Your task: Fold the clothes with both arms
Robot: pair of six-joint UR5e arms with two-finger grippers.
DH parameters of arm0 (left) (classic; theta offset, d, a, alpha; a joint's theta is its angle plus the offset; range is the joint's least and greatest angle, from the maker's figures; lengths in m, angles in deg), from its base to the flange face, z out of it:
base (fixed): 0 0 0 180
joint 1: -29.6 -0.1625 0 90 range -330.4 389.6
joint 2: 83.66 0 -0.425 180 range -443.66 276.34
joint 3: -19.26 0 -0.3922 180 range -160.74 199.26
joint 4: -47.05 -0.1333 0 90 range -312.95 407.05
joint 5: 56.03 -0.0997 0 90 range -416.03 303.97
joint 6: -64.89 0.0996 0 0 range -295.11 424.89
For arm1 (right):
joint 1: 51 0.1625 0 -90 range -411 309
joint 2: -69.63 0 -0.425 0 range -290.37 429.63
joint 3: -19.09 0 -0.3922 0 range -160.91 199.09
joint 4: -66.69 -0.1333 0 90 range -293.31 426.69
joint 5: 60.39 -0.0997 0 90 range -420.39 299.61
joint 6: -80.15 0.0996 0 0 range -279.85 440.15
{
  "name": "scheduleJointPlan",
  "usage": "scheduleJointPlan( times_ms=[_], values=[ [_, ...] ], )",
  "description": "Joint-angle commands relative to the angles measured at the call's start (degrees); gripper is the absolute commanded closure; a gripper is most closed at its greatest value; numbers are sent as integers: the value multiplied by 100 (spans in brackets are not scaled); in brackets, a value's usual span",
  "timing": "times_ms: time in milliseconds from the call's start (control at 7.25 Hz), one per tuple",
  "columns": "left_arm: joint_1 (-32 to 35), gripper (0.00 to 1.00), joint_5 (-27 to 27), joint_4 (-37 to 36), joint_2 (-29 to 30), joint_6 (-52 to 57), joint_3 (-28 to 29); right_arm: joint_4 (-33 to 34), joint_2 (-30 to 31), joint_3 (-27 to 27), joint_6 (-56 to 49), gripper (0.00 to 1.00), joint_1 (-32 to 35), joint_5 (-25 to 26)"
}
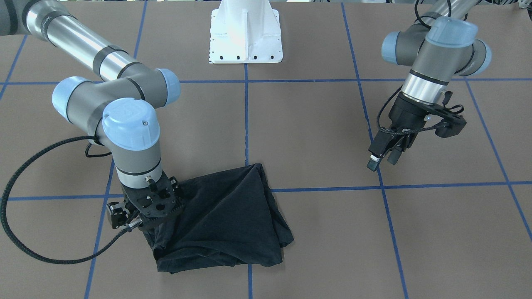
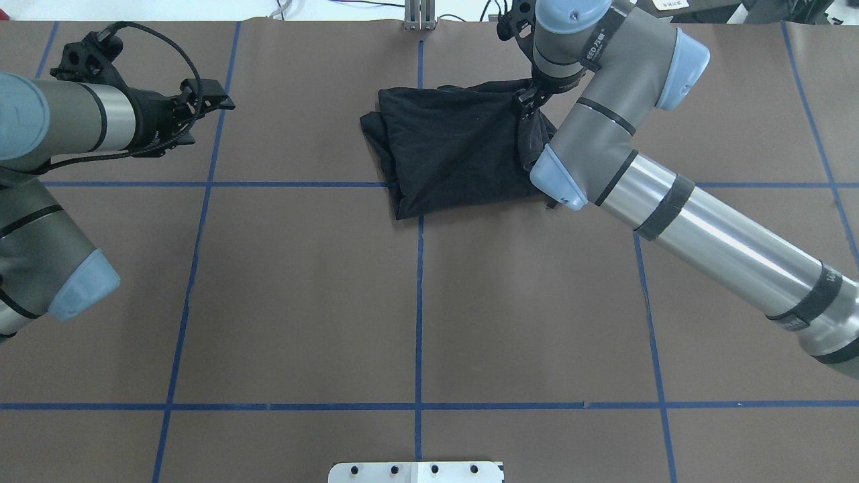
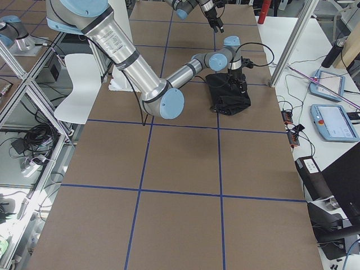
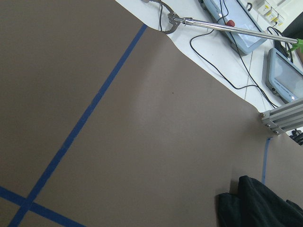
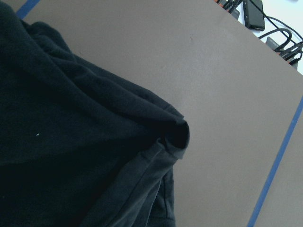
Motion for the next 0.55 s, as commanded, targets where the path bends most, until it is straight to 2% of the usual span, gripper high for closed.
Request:
scheduleJointPlan(
  times_ms=[0, 138, 414],
  values=[
    [21, 0, 261, -61, -81, 785, -181, 449, 565, -992, 1101, 0, -8, -518],
    [82, 0, 559, -166, -212, 1435, -374, 449, 1099, -1536, 1796, 0, 53, -573],
    [152, 0, 728, -185, -860, 3015, -708, 458, 2005, -2233, 2137, 0, 473, -844]
  ],
)
